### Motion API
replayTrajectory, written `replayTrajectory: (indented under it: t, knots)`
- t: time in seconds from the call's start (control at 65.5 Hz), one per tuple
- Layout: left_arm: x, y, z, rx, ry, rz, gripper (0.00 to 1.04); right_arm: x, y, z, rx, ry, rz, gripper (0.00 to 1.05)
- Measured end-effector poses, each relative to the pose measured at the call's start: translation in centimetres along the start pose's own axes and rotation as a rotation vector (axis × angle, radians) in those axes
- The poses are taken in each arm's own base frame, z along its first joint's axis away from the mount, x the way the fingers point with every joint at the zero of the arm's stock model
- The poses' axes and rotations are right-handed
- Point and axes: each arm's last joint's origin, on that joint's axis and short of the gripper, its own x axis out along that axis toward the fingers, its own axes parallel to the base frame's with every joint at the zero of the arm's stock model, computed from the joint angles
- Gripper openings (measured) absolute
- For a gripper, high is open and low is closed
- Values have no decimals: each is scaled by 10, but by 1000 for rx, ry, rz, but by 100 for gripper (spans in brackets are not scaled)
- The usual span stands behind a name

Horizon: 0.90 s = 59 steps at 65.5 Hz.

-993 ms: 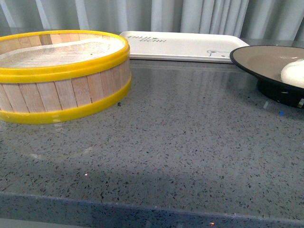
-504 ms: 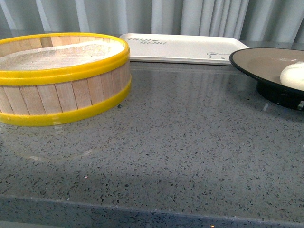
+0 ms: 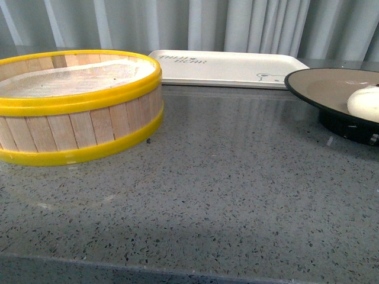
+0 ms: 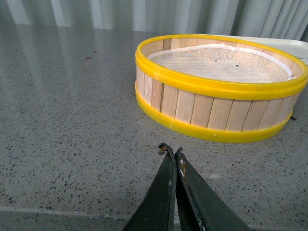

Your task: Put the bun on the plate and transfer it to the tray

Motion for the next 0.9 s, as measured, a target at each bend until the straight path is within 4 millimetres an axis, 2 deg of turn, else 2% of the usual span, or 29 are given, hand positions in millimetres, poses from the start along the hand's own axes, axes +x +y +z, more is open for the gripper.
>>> replayTrajectory:
  t: [0.382, 0.55, 0.901]
  knots:
    - [-7, 0, 0, 0, -29, 0, 4, 0, 0, 0, 0, 0, 0, 96]
    - [-18, 0, -3, 0, -21, 0, 4, 0, 0, 0, 0, 0, 0, 96]
    - [-18, 0, -3, 0, -23, 0, 4, 0, 0, 0, 0, 0, 0, 96]
